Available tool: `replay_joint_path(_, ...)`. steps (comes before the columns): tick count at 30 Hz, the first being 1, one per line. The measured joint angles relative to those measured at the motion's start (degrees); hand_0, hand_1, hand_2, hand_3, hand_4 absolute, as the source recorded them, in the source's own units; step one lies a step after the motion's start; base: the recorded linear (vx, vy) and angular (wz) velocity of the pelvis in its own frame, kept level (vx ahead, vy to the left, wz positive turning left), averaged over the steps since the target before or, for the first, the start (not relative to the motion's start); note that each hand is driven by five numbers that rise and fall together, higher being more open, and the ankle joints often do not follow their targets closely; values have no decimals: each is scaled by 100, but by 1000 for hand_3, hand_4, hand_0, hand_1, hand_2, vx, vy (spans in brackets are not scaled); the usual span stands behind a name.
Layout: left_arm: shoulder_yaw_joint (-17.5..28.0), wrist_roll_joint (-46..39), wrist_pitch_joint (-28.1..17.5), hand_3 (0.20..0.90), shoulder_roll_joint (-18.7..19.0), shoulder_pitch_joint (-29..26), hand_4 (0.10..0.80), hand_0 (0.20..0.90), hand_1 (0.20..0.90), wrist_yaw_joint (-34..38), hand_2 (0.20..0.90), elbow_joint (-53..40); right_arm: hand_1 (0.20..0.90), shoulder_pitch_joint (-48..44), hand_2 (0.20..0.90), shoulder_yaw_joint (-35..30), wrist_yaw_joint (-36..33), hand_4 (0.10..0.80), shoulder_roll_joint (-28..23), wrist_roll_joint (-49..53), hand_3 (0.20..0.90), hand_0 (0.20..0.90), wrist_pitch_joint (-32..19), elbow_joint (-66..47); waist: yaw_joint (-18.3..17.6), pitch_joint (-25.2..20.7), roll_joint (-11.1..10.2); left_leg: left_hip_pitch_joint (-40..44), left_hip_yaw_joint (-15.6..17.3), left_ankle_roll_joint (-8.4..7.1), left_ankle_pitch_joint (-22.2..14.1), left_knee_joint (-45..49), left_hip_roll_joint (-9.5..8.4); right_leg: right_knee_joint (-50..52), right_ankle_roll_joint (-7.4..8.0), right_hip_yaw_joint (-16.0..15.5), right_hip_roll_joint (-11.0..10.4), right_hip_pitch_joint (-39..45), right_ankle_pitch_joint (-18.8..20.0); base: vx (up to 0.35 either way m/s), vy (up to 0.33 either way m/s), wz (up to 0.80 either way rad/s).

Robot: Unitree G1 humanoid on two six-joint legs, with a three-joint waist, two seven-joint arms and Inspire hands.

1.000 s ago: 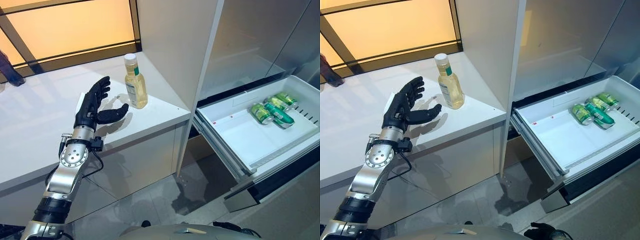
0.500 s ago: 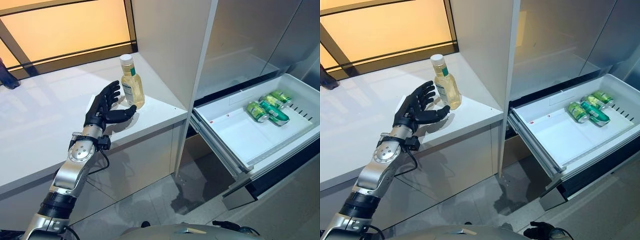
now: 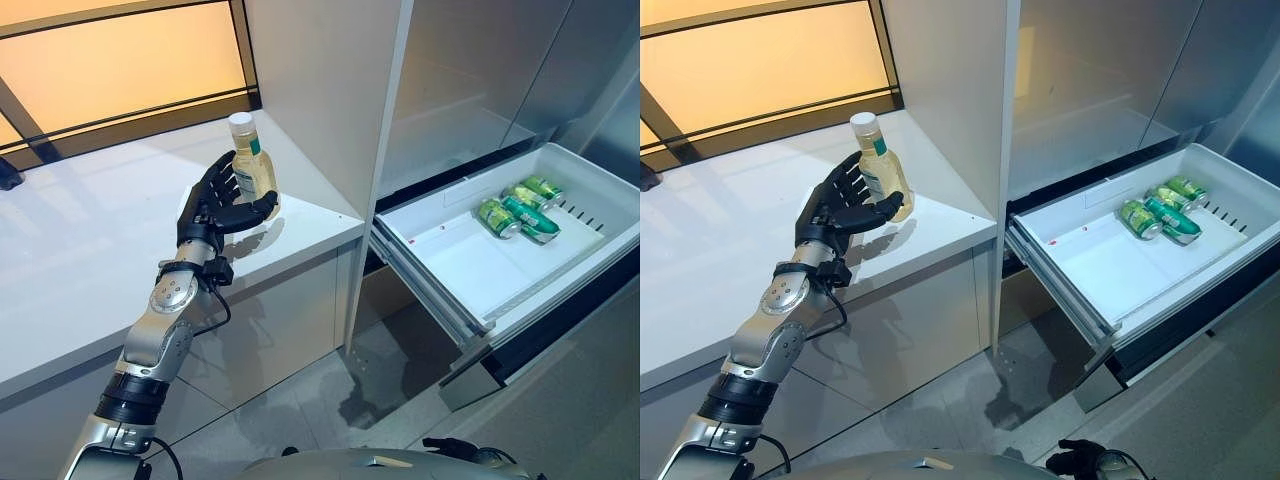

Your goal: Put drinks into fridge and close the fridge

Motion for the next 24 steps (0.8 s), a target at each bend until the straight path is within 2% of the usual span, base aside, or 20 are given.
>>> replay_joint_path(24, 0, -352, -5, 900, -25, -621, 800, 900, 900, 436, 900, 625, 900, -45, 900, 181, 1, 800, -30, 0, 900, 900, -2, 4, -175, -152, 51, 35, 135, 9, -7, -1, 25, -17, -8, 155, 11, -26, 60, 3, 0, -3)
